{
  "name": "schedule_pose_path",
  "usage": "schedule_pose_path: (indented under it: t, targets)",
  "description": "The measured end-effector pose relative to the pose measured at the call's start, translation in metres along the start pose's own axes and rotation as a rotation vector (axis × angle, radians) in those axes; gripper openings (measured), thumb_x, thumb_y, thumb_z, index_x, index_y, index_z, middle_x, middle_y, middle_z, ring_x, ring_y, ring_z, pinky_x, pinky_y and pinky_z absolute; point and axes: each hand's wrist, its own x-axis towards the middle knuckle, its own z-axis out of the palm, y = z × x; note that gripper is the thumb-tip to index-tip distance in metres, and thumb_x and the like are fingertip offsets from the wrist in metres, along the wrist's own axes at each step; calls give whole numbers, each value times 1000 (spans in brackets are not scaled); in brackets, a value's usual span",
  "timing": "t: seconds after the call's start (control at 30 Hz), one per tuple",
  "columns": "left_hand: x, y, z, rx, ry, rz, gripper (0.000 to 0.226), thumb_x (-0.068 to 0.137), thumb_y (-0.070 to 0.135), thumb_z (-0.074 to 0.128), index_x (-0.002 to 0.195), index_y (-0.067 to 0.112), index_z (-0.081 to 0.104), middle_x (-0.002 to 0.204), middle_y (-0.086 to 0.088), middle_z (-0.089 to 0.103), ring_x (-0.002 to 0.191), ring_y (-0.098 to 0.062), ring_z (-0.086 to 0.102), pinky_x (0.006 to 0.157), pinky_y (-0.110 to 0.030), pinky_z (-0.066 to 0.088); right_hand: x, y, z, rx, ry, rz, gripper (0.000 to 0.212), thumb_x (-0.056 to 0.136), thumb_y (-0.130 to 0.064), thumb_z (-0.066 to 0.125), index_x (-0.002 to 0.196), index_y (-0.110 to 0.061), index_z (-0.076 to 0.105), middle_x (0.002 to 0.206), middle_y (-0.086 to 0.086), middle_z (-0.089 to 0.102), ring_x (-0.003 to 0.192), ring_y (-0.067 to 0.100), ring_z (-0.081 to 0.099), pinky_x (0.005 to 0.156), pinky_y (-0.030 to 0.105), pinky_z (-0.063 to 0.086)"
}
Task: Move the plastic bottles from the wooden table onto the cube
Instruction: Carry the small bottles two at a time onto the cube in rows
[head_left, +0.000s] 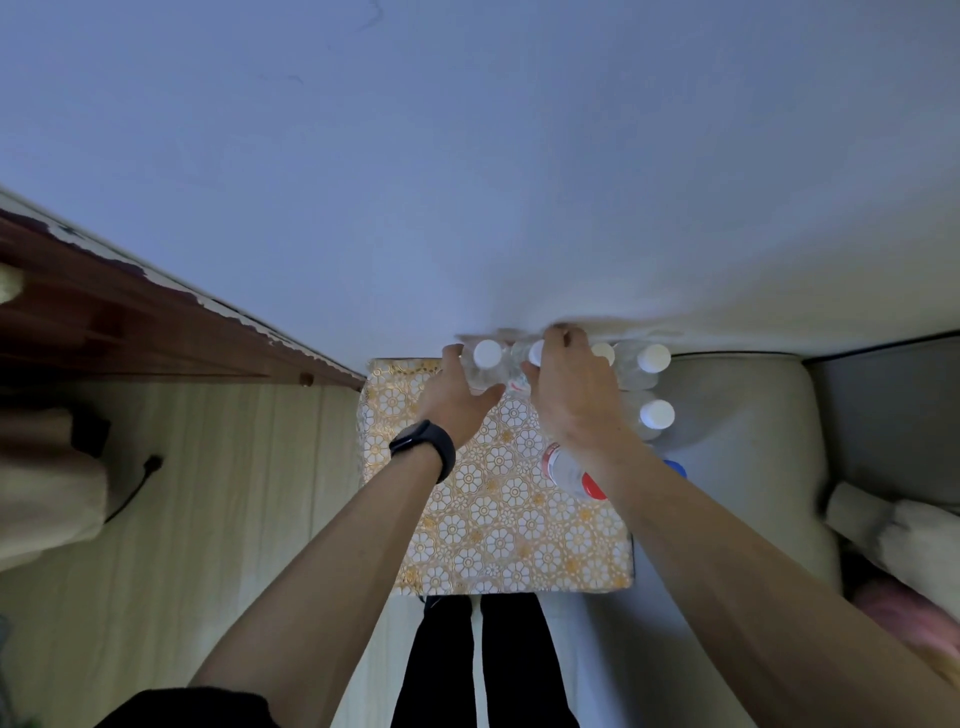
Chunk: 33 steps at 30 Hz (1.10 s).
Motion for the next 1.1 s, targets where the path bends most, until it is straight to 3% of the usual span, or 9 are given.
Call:
schedule_pose_path:
  t: [0.17,0.37,0.5,0.6,0.83,0.97,1.1]
  targets:
    - [1,7,-7,42,-68,-49,68,87,25,73,140,10,33,108,-12,68,90,-30,67,78,-44,59,-2,-1,-1,30,-8,30,59,104,-40,47,147,-1,34,136,18,47,103,37,66,72,38,50]
    - [-5,3,-15,100,-20,21,66,90,23,67,146,14,34,116,-10,69,95,-27,69,79,-45,60,-3,0,-6,95,-58,11,50,101,-30,57,140,-4,42,126,17,56,112,35,62,81,38,48]
    - [-9,1,-17,166,20,107,69,89,27,69,146,27,31,117,-9,66,92,-27,67,76,-41,58,-8,6,-4,117,-30,-39,52,100,-23,59,146,-15,38,108,14,65,101,35,65,68,35,42]
    - [-7,5,-13,216,59,194,61,88,27,70,138,36,37,129,-9,57,101,-31,64,79,-42,58,-5,9,0,95,23,-68,50,102,-21,55,148,-14,37,103,13,67,94,35,67,64,35,40]
    - [1,0,-6,159,86,182,59,85,26,75,136,33,47,132,-11,55,110,-33,61,89,-47,54,-1,16,9,147,63,-108,45,102,-27,54,143,-12,40,98,14,68,88,35,67,62,34,37]
    - [-5,3,-8,266,67,216,61,90,28,71,142,27,39,138,-15,49,106,-37,63,83,-48,57,-5,20,9,246,68,-103,35,101,-27,55,135,-22,46,92,10,67,85,32,65,61,35,42]
    - [-12,6,-11,252,49,210,64,90,32,70,142,30,31,139,-13,47,100,-38,66,75,-50,59,-10,20,-2,318,7,-72,46,100,-28,58,144,-26,44,101,10,73,94,30,67,73,35,49]
